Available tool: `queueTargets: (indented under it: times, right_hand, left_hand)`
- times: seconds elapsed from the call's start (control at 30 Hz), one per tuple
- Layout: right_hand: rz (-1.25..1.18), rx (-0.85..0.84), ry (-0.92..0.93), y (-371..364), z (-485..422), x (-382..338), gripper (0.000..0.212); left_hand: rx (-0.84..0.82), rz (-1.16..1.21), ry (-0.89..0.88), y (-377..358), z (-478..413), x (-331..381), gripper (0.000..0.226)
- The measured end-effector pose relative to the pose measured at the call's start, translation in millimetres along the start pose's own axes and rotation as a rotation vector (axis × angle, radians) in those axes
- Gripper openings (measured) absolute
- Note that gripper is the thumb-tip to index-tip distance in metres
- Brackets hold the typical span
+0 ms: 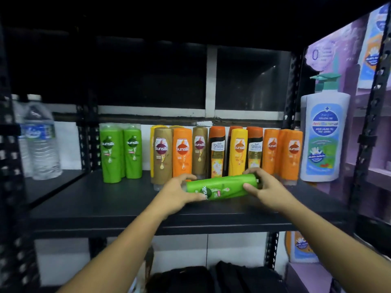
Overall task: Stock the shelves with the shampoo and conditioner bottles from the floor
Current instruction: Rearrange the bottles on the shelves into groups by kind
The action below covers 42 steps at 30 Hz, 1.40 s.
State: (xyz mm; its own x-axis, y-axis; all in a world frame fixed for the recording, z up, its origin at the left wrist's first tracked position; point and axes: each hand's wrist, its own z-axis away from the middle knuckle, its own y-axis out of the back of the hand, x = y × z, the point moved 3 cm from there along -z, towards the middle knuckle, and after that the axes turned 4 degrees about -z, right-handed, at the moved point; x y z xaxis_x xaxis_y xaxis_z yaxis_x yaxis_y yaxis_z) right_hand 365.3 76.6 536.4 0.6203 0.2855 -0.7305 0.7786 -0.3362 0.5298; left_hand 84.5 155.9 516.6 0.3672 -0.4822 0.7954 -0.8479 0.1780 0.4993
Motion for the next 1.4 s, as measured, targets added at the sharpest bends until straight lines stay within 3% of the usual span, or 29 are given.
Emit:
queueTargets:
  times: [0.13, 0.27, 0.37, 0.43, 0.63, 0.77, 1.0, 1.13, 1.23, 1.4]
  right_hand:
    - [0.059, -0.096, -0.020, -46.3, -6.5, -7.9, 0.028]
    - [0.096, -0.157, 0.008, -79.3, -20.0, -29.0, 0.026]
    - [0.152, -0.214, 0.060, -99.4, -20.7, -34.9, 0.051]
    - [0.248, -0.285, 0.057, -108.4, -21.6, -31.9, 0.069]
    - [0.468, -0.411, 0.003, -112.4, -22.5, -29.1, 0.064]
    - [0.481, -0.417, 0.004, -111.7, -21.2, -31.2, 0.068]
    - [0.459, -0.418, 0.017, -109.8, -19.7, -30.0, 0.074]
    - [0.433, -0.406, 0.011, -108.6, -17.0, -31.3, 0.071]
    - [0.444, -0.389, 0.015, -108.2, -17.0, -31.4, 0.070]
    - [0.399, -0.350, 0.012, -107.8, -18.1, -26.6, 0.076]
  left_hand:
    - [0.064, -0.030, 0.051, 41.4, 14.4, -20.5, 0.065]
    - [0.016, -0.198, 0.074, 81.3, 24.7, -32.4, 0.053]
    - [0.000, -0.247, 0.092, 105.0, 28.6, -42.6, 0.051]
    - [0.052, -0.186, 0.107, 118.0, 31.0, -48.5, 0.052]
    - [0.355, 0.312, 0.049, 132.1, 31.3, -40.2, 0.066]
    - [0.431, 0.470, -0.045, 124.0, 12.2, -12.7, 0.071]
    - [0.268, 0.356, -0.212, 84.2, -33.2, 49.2, 0.065]
    - [0.152, 0.255, -0.214, 53.6, -47.4, 55.2, 0.052]
    - [0.084, 0.155, -0.180, 31.7, -44.5, 53.6, 0.059]
    - [0.096, 0.137, -0.194, 16.3, -32.4, 39.1, 0.043]
